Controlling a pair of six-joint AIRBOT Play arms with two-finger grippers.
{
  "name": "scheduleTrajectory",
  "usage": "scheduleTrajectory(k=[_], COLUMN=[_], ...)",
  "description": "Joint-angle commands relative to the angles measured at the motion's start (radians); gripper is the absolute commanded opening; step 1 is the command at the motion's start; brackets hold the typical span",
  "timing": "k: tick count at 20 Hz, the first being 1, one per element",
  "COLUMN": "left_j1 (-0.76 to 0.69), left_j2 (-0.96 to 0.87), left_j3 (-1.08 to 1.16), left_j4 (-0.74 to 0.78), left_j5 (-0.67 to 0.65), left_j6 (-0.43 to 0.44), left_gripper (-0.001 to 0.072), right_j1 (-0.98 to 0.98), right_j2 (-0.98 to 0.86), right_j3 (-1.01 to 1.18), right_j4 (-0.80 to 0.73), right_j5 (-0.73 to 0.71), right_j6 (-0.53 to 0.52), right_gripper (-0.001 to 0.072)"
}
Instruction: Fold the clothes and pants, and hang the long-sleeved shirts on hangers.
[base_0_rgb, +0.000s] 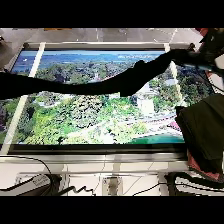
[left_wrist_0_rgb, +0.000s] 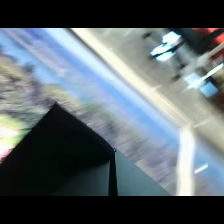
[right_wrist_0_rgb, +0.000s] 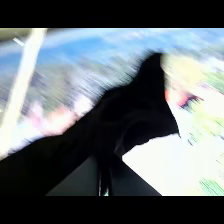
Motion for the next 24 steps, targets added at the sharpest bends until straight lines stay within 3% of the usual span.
scheduleTrajectory(k=[1, 3, 6, 10, 14, 18, 22, 23, 24], left_j1=[0.004, 0.004, 0.019, 0.064, 0.127, 0.168, 0.207, 0.211, 0.210], left_j2=[0.008, 0.002, 0.003, 0.003, 0.014, 0.013, 0.012, 0.012, 0.013], left_j3=[0.031, -0.037, -0.200, -0.346, -0.352, -0.377, -0.439, -0.445, -0.445], left_j4=[0.392, 0.587, 0.818, 0.853, 0.910, 0.988, 1.002, 1.002, 1.001], left_j5=[-0.183, -0.269, -0.290, -0.282, -0.310, -0.335, -0.310, -0.292, -0.258], left_j6=[-0.024, -0.080, -0.138, -0.139, -0.194, -0.194, -0.194, -0.194, -0.194], left_gripper=[0.0005, 0.0005, 0.0004, 0.0005, 0.0005, 0.0006, 0.0007, 0.0008, 0.0023], right_j1=[-0.048, -0.047, -0.047, -0.047, -0.047, -0.047, -0.047, -0.047, -0.047], right_j2=[0.002, 0.035, 0.187, 0.495, 0.759, 0.907, 0.937, 0.935, 0.935], right_j3=[0.056, -0.016, -0.262, -0.695, -0.994, -1.136, -1.183, -1.183, -1.183], right_j4=[-0.209, -0.237, -0.242, -0.233, -0.234, -0.235, -0.235, -0.236, -0.237], right_j5=[0.399, 0.456, 0.410, 0.333, 0.410, 0.473, 0.510, 0.496, 0.465], right_j6=[0.027, 0.025, 0.029, 0.124, 0.222, 0.301, 0.338, 0.332, 0.305], right_gripper=[0.0017, 0.0017, 0.0017, 0.0018, 0.0019, 0.0019, 0.0025, 0.0158, 0.0410])
